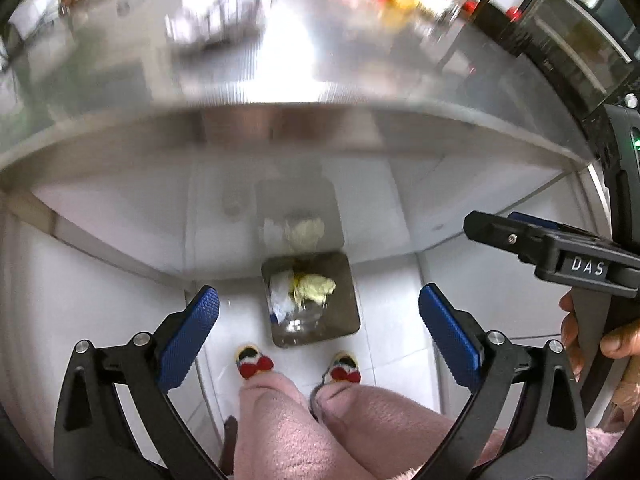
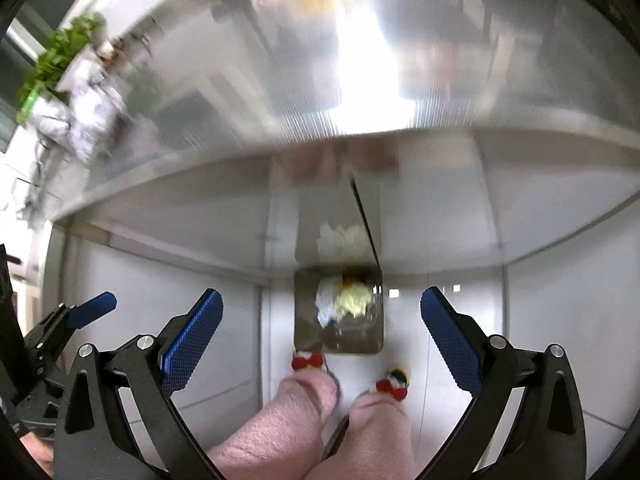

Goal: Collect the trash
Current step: 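Raise both open tools back up to the counter toward the remaining trash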

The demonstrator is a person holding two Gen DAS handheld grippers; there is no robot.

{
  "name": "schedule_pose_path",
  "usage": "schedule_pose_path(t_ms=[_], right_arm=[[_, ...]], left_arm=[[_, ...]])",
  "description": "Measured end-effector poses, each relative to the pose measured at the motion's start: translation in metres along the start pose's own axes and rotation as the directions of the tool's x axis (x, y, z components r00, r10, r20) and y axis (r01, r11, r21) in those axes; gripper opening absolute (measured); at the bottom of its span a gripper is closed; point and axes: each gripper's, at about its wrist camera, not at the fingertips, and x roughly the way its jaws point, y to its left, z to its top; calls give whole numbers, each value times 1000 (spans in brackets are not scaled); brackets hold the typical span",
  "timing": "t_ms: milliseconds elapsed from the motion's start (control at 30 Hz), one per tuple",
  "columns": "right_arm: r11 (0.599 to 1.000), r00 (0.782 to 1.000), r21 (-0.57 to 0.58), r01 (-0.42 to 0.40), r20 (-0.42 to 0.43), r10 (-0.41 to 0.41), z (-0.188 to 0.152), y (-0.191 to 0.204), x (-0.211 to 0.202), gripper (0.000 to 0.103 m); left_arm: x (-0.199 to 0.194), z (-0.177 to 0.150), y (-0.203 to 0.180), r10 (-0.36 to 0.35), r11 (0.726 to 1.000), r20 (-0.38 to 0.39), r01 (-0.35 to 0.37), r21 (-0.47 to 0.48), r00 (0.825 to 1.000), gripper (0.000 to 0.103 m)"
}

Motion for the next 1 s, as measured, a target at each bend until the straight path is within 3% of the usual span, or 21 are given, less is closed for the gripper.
schedule_pose_path(t_ms=[233,400,833,1000], right_arm=[[999,989,-50,21,150,-13,30,14,-65,99],[998,974,-48,38,224,-27,56,13,-82,99],[995,955,-3,96,283,-91,129,1,-63,99],[997,958,3,78,276,-76,150,0,-47,99]], left_arm=[[-61,30,-7,9,999,133,-13,32,991,95],[-86,59,-5,30,999,203,-38,33,979,95],[-53,113,36,102,995,215,-96,-38,971,94],[-26,130,48,100,995,166,-95,-40,981,84]])
